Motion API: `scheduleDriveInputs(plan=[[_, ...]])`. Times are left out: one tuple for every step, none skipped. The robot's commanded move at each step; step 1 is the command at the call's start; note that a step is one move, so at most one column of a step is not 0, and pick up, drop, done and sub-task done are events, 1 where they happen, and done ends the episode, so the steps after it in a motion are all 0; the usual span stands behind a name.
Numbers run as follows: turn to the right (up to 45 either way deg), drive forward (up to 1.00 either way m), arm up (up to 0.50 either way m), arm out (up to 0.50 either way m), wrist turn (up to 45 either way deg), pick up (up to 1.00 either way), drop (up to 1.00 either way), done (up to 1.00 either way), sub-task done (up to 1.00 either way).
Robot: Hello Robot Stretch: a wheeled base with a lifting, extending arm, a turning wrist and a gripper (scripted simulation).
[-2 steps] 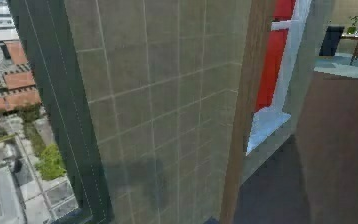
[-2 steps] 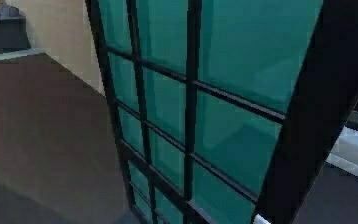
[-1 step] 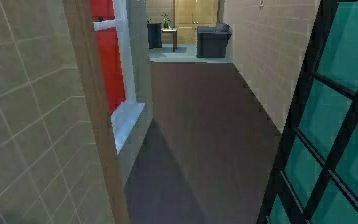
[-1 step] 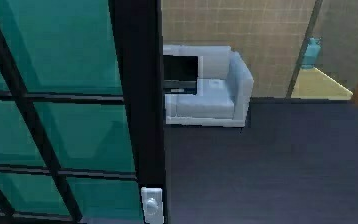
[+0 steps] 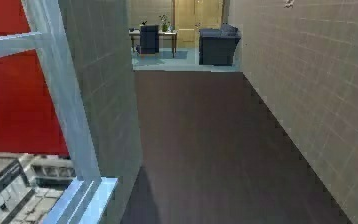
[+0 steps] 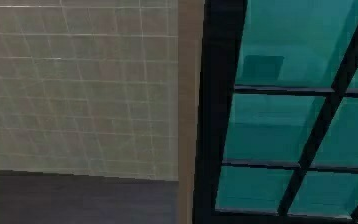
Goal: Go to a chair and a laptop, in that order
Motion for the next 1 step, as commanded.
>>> scheduleDriveInputs(plan=[[0.0,1.0,0.0,0.0,0.0,0.0,0.0,0.0,0.0]])
